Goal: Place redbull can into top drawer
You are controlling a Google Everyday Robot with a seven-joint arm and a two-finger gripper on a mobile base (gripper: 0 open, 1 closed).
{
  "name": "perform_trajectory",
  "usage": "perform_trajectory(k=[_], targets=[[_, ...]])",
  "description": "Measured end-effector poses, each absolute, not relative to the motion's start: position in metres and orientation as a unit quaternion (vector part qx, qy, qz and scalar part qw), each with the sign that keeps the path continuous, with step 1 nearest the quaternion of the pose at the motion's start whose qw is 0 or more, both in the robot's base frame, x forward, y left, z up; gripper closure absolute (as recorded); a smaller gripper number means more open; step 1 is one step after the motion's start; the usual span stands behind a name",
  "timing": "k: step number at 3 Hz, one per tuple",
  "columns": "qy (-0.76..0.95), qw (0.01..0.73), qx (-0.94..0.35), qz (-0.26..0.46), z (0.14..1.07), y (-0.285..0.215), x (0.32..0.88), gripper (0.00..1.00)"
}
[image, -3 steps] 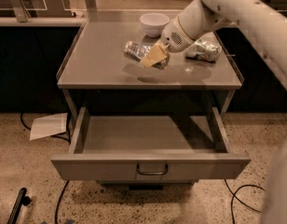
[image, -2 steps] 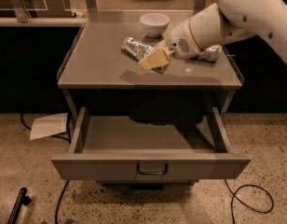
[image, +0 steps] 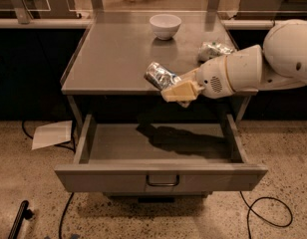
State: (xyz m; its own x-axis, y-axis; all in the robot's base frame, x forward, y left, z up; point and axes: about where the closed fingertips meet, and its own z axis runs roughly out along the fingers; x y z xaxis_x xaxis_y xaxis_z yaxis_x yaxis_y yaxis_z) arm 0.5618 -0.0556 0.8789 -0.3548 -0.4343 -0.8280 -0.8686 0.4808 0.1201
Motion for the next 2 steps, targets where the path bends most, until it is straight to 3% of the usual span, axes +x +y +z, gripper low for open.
perform_trajectory(k=[2], targets=[[0.787, 0.378, -0.404, 0.275, 0.863, -0.054, 0.564, 1.0]])
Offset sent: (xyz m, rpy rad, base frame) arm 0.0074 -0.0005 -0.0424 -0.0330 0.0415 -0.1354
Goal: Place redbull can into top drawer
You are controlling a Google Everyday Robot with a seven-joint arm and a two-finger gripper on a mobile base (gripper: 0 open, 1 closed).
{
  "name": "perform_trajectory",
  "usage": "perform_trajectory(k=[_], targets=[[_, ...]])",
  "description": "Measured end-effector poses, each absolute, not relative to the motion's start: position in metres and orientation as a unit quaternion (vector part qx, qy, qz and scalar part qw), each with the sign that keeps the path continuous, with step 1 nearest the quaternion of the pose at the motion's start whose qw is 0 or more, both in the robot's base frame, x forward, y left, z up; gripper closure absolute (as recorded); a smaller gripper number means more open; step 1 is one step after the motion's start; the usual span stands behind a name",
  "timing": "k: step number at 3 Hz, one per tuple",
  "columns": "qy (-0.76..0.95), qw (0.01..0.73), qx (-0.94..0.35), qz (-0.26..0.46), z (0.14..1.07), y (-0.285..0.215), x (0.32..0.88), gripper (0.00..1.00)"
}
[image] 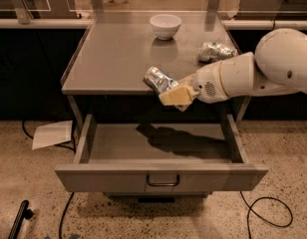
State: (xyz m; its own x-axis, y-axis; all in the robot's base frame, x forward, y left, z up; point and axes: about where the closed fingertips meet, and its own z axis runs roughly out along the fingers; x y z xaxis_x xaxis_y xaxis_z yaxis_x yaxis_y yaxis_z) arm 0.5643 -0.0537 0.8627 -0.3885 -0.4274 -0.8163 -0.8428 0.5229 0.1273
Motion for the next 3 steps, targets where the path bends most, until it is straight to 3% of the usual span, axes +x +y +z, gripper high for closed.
perform_trajectory(k=[3], targets=[[0.848, 0.365, -0.24, 0.3, 0.704, -0.082, 0.549, 1.0]])
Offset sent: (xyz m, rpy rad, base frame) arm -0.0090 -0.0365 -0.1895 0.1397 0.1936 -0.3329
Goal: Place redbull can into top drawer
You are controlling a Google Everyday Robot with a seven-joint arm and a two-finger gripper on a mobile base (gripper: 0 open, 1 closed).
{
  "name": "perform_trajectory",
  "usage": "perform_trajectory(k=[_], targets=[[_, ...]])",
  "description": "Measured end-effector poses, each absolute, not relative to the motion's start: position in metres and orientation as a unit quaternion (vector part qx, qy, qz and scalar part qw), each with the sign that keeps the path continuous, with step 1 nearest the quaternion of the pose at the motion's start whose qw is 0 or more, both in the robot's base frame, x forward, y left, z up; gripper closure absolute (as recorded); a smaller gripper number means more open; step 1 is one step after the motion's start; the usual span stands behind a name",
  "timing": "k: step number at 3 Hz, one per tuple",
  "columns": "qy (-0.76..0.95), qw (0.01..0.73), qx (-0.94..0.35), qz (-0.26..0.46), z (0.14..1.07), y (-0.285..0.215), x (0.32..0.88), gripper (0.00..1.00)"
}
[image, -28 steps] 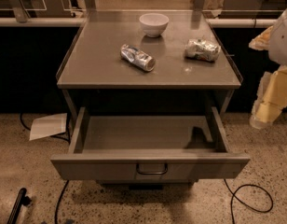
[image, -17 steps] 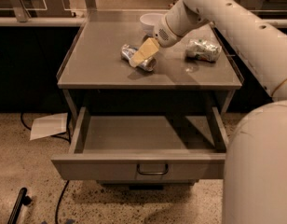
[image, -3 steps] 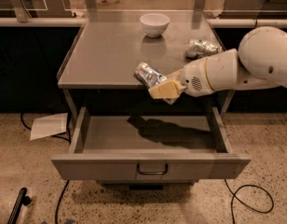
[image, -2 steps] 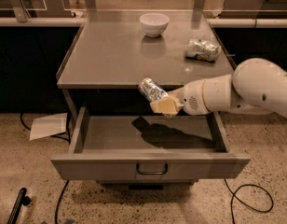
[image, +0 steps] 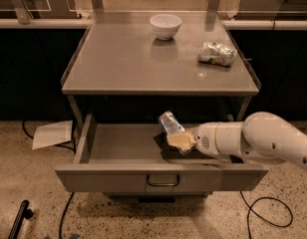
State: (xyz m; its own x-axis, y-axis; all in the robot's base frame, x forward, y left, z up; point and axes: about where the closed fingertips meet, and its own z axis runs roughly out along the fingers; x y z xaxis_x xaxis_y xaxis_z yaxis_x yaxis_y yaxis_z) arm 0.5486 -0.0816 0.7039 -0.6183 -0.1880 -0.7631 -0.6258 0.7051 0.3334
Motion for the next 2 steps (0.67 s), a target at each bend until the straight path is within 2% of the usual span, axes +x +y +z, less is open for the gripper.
perform_trajectory(k=[1, 2], targets=[[0.858, 0.348, -0.215, 0.31, 0.6607, -0.0877, 0.5572, 1.0], [0.859, 0.346, -0.214, 0.312, 0.6568, -0.0873, 0.5567, 0.81]])
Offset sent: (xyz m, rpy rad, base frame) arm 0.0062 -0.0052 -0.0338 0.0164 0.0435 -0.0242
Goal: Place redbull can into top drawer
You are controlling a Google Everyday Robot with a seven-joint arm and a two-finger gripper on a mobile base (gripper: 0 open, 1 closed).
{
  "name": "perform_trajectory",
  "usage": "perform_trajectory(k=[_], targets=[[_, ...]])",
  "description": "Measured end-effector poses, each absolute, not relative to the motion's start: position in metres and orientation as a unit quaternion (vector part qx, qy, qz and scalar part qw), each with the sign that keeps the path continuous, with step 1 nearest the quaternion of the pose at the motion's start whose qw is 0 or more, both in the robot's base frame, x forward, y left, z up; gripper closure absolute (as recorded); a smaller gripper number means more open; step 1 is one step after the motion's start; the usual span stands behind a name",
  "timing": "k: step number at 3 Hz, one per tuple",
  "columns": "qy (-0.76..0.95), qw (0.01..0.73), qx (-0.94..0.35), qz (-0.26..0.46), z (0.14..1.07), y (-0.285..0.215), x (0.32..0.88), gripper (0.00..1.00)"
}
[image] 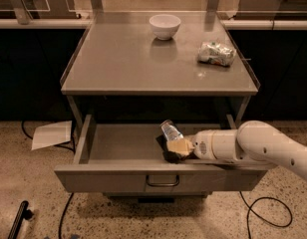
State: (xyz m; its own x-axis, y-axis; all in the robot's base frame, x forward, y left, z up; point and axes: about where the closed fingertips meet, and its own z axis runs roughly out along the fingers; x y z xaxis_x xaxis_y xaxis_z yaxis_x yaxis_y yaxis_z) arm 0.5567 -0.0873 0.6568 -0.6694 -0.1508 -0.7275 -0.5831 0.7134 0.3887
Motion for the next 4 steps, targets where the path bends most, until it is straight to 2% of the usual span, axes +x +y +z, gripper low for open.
perform_trajectory(k=[3, 4], targets=[[0.859, 0.346, -0.214, 0.313, 0.6568, -0.0872, 0.5567, 0.11], [0.858, 0.346, -0.214, 0.313, 0.6568, -0.0871, 0.5567, 0.0]])
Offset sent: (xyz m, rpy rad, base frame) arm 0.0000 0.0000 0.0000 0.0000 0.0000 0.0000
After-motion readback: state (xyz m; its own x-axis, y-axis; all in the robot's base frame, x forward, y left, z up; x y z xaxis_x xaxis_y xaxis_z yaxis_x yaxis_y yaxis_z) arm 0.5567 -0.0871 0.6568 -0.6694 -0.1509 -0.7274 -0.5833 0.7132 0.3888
